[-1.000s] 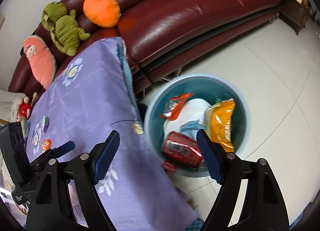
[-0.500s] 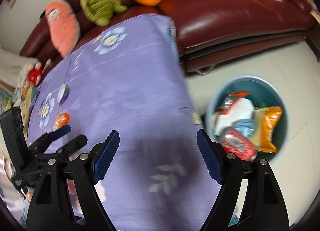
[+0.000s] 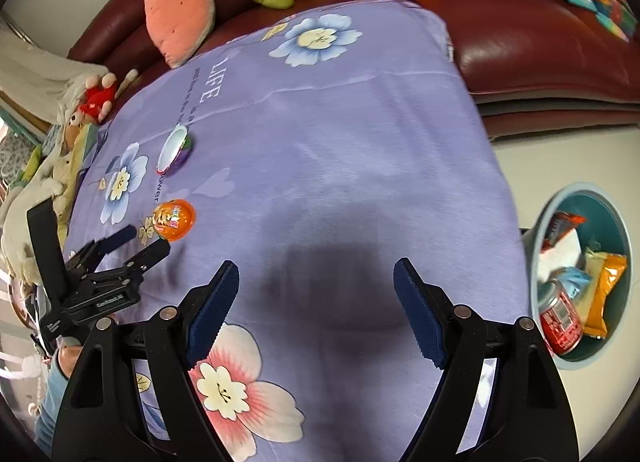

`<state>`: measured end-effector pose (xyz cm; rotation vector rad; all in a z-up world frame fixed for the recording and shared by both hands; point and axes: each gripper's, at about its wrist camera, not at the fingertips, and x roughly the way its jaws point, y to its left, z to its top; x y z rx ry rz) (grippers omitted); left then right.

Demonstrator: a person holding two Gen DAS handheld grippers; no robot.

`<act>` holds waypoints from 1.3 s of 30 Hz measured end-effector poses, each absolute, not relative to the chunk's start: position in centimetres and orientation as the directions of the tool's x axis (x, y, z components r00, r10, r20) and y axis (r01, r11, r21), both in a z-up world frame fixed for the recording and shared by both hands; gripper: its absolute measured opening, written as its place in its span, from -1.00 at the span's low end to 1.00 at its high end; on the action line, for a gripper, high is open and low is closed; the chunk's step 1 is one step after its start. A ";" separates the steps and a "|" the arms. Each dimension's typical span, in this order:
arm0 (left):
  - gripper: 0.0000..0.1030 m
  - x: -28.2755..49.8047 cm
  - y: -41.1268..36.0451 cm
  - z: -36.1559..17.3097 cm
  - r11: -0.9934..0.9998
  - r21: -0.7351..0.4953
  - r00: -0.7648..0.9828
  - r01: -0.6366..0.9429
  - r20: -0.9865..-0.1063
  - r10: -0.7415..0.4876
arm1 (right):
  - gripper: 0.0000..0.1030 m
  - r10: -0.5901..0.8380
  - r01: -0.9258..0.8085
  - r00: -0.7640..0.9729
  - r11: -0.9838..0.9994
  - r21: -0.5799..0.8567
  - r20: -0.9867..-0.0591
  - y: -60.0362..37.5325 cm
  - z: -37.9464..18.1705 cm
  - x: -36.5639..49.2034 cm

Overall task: Collect trash
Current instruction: 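Return both tools to the table toward the toy egg and lid, then grasp the orange-green toy egg with the left tool while the right tool grasps the white lid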

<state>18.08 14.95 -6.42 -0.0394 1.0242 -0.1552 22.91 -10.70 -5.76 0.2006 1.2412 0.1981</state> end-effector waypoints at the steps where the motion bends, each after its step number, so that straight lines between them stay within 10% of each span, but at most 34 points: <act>1: 0.82 18.3 15.0 -6.5 0.986 -0.084 0.514 0.142 -0.845 -0.146 | 0.47 0.256 -0.042 0.303 0.966 0.255 -0.918 -10.3 -6.0 23.2; 11: 0.57 20.0 13.1 -7.8 0.933 0.053 0.505 0.357 -0.851 -0.145 | 0.47 0.244 -0.034 0.263 0.969 0.244 -0.933 -8.8 -7.7 24.7; 19: -0.02 19.4 13.9 -7.7 0.958 -0.009 0.534 0.285 -0.829 -0.167 | 0.47 0.239 -0.058 0.244 0.971 0.232 -0.940 -6.9 -8.2 25.6; 39: -0.01 19.0 29.3 -4.1 0.948 -0.265 0.633 -0.174 -0.768 -0.099 | 0.47 0.328 -0.282 0.217 0.923 0.263 -0.919 6.7 -9.0 33.8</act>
